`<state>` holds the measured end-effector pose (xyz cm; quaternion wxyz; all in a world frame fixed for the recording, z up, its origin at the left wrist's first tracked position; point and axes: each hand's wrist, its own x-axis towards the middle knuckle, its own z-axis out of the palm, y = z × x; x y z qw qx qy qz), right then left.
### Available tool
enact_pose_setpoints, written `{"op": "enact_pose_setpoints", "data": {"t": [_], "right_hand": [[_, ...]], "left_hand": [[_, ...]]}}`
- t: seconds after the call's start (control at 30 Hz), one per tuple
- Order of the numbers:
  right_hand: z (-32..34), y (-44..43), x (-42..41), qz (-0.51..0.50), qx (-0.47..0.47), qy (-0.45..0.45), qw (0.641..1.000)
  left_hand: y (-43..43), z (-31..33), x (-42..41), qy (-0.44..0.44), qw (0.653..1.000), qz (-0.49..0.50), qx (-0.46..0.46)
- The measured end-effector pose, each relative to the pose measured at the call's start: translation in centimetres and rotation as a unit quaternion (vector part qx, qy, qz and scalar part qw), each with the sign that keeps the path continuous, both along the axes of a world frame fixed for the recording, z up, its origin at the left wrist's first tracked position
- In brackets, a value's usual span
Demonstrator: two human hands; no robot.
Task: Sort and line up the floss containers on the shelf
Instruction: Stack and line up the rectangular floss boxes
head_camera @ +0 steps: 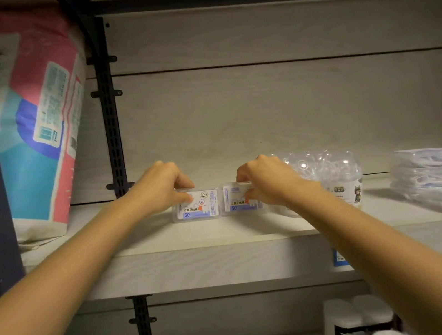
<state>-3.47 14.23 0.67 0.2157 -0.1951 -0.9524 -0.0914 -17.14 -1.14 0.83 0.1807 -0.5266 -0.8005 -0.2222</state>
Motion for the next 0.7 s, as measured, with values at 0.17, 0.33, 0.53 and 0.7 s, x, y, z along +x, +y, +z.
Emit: {"op": "enact_pose_setpoints", "data": {"t": [0.17,0.33,0.53,0.7], "right_hand": [[-0.1,0.0,-0.9,-0.021,0.015,0.002,1.000],[-0.4,-0.2,-1.2,-0.037,0.038,0.000,0.999],[-0.2,-0.4,-0.9,-0.037,0.025,0.010,0.999],[0.5,-1.5,2.7,0.048,-0.020,0.116,0.992]], "left_hand": [[0.9,-0.3,-0.8,-0.003,1.000,0.007,0.017],[0.8,-0.5,-0.7,-0.001,1.000,0.013,0.017],[0.6,-0.1,-0.1,0.028,0.998,0.046,0.018],[0.0,1.5,2.5,0.024,0.991,0.050,0.123]]}}
